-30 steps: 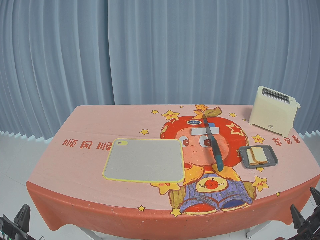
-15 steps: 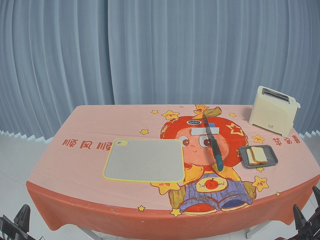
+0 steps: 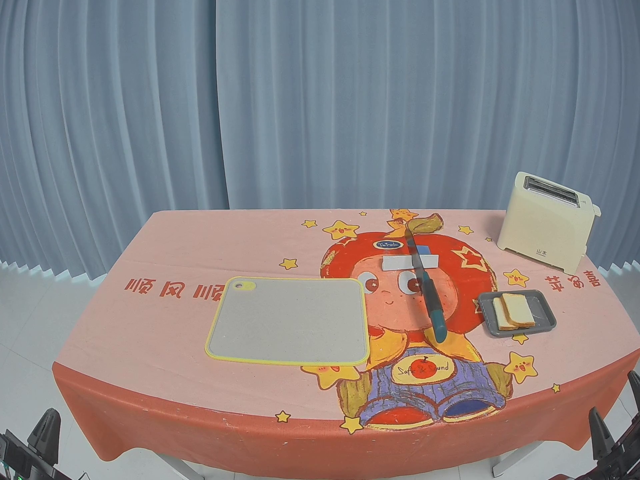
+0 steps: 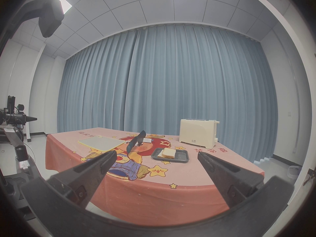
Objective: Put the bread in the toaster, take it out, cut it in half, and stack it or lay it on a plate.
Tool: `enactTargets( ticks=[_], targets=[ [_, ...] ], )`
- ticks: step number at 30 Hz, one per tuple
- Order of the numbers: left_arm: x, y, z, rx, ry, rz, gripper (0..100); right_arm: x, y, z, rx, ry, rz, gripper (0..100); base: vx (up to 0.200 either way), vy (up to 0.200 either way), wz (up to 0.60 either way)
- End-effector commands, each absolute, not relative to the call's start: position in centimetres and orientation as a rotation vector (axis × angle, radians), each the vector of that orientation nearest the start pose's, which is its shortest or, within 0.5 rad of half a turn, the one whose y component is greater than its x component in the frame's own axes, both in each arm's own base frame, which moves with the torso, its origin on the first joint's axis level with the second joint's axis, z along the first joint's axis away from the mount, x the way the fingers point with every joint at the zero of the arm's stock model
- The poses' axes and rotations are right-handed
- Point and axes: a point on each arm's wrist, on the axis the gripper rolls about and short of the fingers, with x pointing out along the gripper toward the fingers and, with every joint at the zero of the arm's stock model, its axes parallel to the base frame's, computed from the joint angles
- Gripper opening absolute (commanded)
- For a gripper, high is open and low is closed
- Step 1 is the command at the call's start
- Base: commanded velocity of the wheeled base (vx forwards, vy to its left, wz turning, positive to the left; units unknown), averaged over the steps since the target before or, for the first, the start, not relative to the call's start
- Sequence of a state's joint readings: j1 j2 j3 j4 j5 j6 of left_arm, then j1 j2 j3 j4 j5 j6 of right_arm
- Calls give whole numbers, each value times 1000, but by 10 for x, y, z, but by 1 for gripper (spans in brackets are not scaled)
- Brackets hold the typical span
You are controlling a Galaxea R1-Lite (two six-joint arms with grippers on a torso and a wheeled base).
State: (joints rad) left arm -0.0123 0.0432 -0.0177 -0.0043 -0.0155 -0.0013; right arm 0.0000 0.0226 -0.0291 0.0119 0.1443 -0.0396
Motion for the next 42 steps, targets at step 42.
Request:
enactTargets(
  ticks=[42],
  targets=[
    [-19,0,77,-2,40,-28,0,-21,0,75,-22,25,0,100,0,0,0]
  ],
)
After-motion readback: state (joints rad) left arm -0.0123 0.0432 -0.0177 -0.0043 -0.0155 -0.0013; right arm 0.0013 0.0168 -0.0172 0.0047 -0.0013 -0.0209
